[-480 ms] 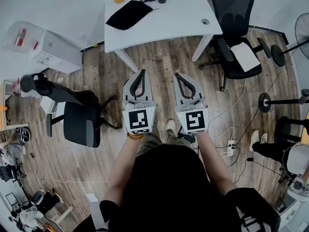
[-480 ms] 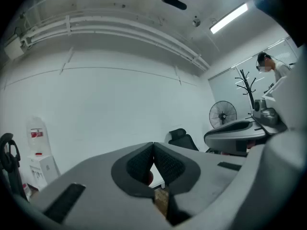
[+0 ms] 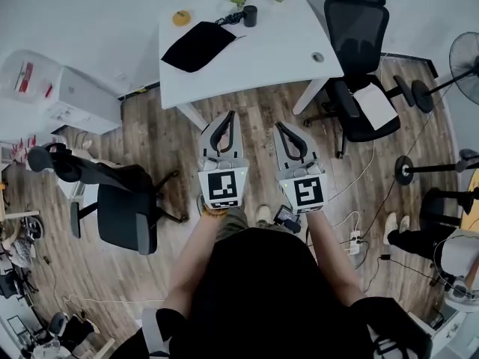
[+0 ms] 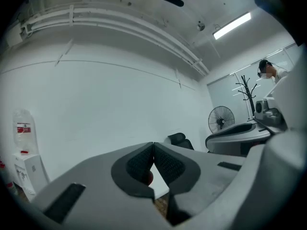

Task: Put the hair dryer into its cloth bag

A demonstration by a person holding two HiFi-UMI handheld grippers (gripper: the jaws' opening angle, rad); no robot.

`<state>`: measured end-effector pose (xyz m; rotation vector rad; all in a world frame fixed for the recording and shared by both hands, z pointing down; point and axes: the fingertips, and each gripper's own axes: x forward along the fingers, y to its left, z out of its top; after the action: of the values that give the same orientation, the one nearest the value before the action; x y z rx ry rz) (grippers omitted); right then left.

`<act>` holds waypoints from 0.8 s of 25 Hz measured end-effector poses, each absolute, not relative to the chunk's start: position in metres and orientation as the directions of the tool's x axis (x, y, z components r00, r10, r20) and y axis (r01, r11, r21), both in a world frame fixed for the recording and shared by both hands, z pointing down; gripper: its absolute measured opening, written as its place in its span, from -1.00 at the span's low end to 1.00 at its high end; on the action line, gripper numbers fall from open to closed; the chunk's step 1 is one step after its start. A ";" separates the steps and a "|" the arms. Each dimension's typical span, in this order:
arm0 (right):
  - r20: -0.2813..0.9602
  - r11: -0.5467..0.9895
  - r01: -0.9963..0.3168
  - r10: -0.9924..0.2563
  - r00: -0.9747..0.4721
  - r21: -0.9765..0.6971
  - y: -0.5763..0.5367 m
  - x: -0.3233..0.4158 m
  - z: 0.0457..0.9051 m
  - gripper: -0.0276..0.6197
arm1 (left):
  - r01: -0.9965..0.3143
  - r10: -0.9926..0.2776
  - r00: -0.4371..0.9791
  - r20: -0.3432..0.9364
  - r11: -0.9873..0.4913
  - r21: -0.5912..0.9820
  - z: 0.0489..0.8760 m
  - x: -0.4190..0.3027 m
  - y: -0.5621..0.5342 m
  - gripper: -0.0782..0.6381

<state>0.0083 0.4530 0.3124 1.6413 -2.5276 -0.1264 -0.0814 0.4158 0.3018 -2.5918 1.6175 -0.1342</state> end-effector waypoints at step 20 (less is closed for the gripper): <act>0.155 0.385 -0.915 -0.918 -0.366 0.121 0.310 -0.067 0.328 -0.82 | -0.857 -0.860 0.504 0.080 -0.510 -0.078 0.328 -0.143 0.270 -0.71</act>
<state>-0.0670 0.3097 0.3278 1.6404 -2.4449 -0.0202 -0.1431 0.2701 0.3279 -2.7006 1.5408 -0.1692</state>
